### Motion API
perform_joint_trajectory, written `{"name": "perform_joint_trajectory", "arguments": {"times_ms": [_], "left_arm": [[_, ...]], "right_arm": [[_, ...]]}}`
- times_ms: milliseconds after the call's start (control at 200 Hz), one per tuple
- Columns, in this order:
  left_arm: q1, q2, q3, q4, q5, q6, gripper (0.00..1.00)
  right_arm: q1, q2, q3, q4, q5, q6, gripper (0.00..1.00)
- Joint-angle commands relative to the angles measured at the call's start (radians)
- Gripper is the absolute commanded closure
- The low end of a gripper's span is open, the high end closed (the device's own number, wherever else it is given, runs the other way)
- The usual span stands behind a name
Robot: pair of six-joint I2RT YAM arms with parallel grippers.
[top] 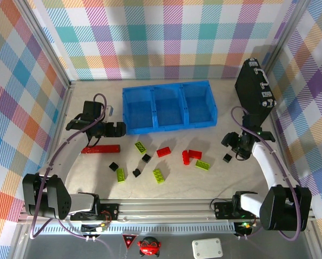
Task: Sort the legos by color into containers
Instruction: Pick up the lego from the middle-right of the table.
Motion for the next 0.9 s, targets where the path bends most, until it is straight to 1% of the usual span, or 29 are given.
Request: {"name": "perform_joint_trajectory", "arguments": {"times_ms": [0, 265, 345, 435, 770, 820, 895], "left_arm": [[-0.009, -0.040, -0.011, 0.029, -0.016, 0.029, 0.00], [-0.009, -0.027, -0.006, 0.009, -0.058, 0.033, 0.00], [-0.010, -0.021, -0.004, 0.006, -0.057, 0.034, 0.00], [-0.009, -0.023, -0.006, 0.008, -0.053, 0.033, 0.00], [-0.009, -0.023, -0.005, 0.007, -0.062, 0.034, 0.00], [-0.010, -0.023, -0.007, 0.007, -0.066, 0.035, 0.00], [-0.009, -0.024, -0.006, 0.005, -0.073, 0.036, 0.00]], "right_arm": [[0.005, 0.000, -0.032, -0.027, 0.035, 0.085, 0.34], [0.005, 0.044, -0.083, -0.009, 0.066, 0.150, 0.39], [0.007, 0.067, -0.094, 0.005, 0.064, 0.158, 0.43], [0.013, 0.099, -0.102, 0.022, 0.068, 0.157, 0.43], [0.057, 0.195, -0.057, 0.033, 0.111, 0.136, 0.44], [0.062, 0.207, -0.049, 0.034, 0.117, 0.135, 0.47], [0.068, 0.223, -0.040, 0.030, 0.126, 0.135, 0.48]]}}
